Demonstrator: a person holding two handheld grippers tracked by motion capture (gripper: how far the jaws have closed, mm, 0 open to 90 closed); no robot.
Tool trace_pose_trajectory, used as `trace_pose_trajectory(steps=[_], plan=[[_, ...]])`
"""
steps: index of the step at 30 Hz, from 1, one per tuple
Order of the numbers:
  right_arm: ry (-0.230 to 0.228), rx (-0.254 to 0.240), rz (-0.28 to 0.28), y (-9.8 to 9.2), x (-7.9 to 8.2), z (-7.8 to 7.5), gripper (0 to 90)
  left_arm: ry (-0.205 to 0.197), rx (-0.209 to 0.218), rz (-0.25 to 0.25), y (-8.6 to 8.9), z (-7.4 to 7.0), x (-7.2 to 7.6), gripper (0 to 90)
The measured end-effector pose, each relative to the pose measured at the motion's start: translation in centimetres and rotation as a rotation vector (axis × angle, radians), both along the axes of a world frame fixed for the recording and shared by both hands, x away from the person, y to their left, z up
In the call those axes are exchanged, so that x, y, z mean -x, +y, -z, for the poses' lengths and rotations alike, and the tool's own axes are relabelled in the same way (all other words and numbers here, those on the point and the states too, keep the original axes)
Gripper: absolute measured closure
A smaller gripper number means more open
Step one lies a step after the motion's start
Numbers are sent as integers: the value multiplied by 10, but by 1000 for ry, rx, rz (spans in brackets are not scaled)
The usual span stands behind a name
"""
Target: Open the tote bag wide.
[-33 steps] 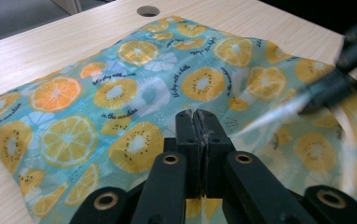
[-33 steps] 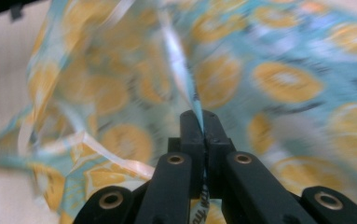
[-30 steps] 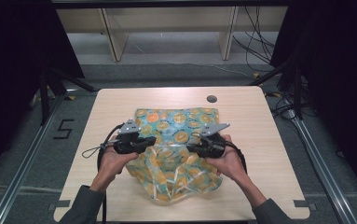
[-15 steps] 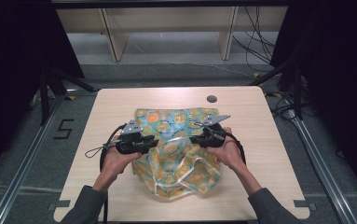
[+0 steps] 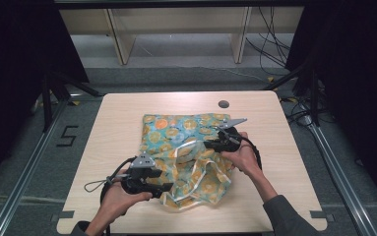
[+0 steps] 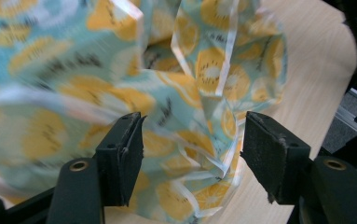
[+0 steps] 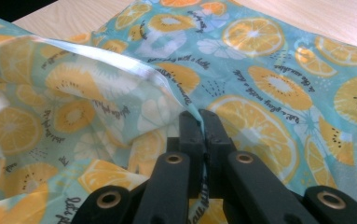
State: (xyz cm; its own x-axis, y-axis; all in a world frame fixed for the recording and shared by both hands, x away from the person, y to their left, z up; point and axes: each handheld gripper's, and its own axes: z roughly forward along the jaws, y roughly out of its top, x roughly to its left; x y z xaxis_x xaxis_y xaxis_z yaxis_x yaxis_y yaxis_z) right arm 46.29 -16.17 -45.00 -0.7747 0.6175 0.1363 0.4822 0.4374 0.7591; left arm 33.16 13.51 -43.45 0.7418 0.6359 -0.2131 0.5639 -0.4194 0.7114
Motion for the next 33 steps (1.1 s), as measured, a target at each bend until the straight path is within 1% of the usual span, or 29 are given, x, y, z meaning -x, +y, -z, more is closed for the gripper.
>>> trace_pose_trajectory(steps=[1, 2, 4, 5, 6, 7, 8, 9, 10, 11, 12, 13, 14, 15, 17, 18, 19, 20, 21, 22, 23, 24, 25, 27, 28, 29, 30, 31, 33], plan=[[-7, 3, 1, 0, 0, 0, 893, 23, 34, -16, -2, 5, 0, 364], [12, -8, 0, 0, 1, -2, 892, 37, 52, -19, -4, 8, 0, 363], [-12, -12, -1, 1, 0, -1, 889, 42, 58, -11, -9, 11, 0, 361], [-4, -19, -11, 1, 1, -2, 887, 30, 57, -14, -12, 13, -1, 357], [8, -20, -8, 1, 2, -3, 885, 39, 76, -29, -15, 15, -3, 354], [1, -7, -2, 1, 2, -3, 883, 32, 86, -44, -18, 17, -5, 353], [-4, 2, 3, 1, 2, -3, 881, 42, 104, -55, -21, 20, -8, 360], [-3, -1, -6, 2, 2, -3, 875, 24, 104, -45, -24, 22, -11, 423], [-12, -6, 2, 4, 3, -2, 866, -3, 94, -26, -24, 24, -14, 520], [-18, -4, 4, 4, 3, -2, 853, -12, 106, -27, -25, 24, -17, 617], [-7, 2, 2, 3, 4, -5, 818, -18, 117, -22, -25, 24, -19, 725], [-12, 0, -9, 2, 4, -6, 778, -17, 130, -16, -24, 22, -21, 765], [-17, -3, 20, 3, 5, -7, 719, -28, 132, -12, -22, 18, -22, 802], [-16, 1, 16, 2, 6, -11, 662, -44, 137, -11, -20, 13, -24, 840], [2, -15, -16, 2, 12, -19, 611, -65, 167, -4, -14, -2, -29, 856], [-5, -16, -21, 1, 18, -26, 588, -82, 181, -12, -10, -10, -33, 860], [-30, -6, -36, -1, 22, -33, 563, -104, 207, -38, -7, -21, -39, 861], [-55, 0, -39, -4, 29, -42, 539, -107, 226, -47, -5, -26, -44, 863], [-46, -10, -39, -5, 35, -48, 532, -93, 245, -51, -2, -34, -53, 864], [-67, -28, -47, -7, 42, -54, 515, -84, 247, -60, -1, -40, -61, 864], [-77, -26, -65, -10, 48, -60, 495, -84, 247, -60, -1, -40, -61, 866], [-82, -35, -76, -10, 56, -66, 486, -59, 275, -102, 0, -50, -77, 867], [-96, -38, -75, -11, 64, -71, 485, -48, 283, -106, 1, -53, -85, 867], [-112, -55, -117, -9, 76, -77, 483, -38, 284, -145, 2, -58, -101, 868], [-112, -55, -117, -9, 76, -77, 483, -38, 284, -145, 2, -58, -101, 869], [-110, -49, -139, -8, 81, -79, 484, -30, 287, -170, 2, -60, -110, 869], [-95, -43, -180, 2, 89, -74, 483, 7, 312, -189, 3, -60, -122, 870], [-79, -57, -212, 8, 91, -71, 484, 20, 320, -197, 3, -60, -127, 869], [-62, -23, -222, 20, 92, -59, 485, 21, 309, -206, 3, -60, -131, 868]])
